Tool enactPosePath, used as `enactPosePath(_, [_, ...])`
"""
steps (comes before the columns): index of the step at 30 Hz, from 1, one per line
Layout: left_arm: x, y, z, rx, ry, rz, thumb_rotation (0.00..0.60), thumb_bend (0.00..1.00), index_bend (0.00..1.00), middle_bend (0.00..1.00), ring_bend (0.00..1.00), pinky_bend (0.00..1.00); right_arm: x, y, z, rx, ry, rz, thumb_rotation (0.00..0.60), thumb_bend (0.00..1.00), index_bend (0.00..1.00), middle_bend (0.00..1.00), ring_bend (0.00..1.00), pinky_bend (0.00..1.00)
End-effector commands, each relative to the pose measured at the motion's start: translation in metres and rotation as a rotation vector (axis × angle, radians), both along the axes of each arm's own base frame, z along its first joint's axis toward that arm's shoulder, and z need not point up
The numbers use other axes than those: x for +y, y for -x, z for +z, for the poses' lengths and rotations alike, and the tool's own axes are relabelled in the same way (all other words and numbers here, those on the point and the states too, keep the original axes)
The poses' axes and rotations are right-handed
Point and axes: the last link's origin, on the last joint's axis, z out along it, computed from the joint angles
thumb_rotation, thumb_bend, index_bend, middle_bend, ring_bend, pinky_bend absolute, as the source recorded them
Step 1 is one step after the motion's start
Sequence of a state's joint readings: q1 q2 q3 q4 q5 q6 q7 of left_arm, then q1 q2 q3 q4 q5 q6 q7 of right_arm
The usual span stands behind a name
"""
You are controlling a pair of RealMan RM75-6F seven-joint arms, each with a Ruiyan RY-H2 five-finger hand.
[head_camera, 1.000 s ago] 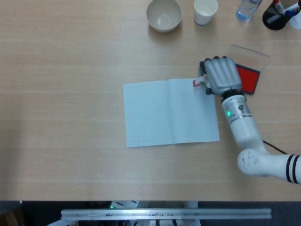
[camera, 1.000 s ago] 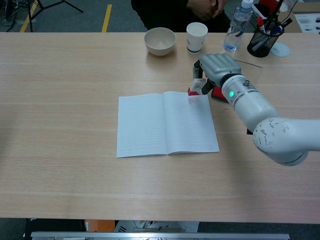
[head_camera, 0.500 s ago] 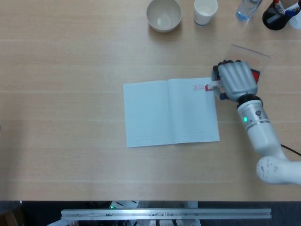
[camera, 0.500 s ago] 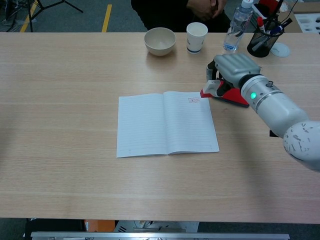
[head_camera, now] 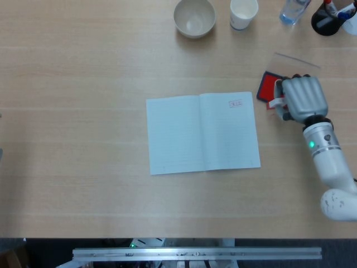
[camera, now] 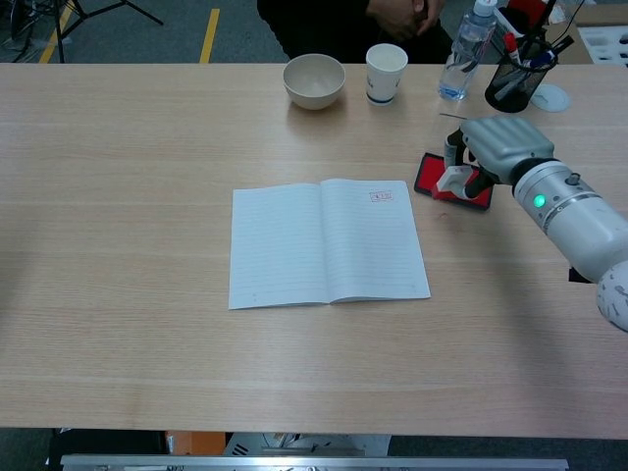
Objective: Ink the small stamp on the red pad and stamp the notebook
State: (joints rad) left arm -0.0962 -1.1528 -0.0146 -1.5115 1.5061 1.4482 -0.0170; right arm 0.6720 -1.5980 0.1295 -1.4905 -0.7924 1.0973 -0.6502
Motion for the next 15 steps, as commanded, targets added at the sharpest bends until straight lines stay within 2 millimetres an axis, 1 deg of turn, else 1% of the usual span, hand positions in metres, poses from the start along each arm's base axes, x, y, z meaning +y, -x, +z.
enactPosePath(1, [0.0,0.0,0.001,-0.001,-0.003,0.0,0.6,0.26,0.24,0.24,0.21,0.2,-0.006,0.003,0.0,-0.001,0.009,-0.01,0.6,0.41,0.71,0.49,0.37,0.39])
enactPosePath(5, [-0.001,0.001,0.001,-0.003,-0.006,0.006,0.6,0.26,0.24,0.24,0.21,0.2,-0.002,0.002,-0.004,-0.012,-0.018,-0.007,0.6,0.4,0.71,0.49,0.37,0.38])
enactPosePath(15, [-0.001,0.001,0.0,-0.003,-0.002,0.006,0.6,0.26,0.24,0.24,0.21,0.2,0.008,0.011,-0.011,0.023,-0.056,-0.007,0.6,0.4,0.71,0.49,0.36,0.38])
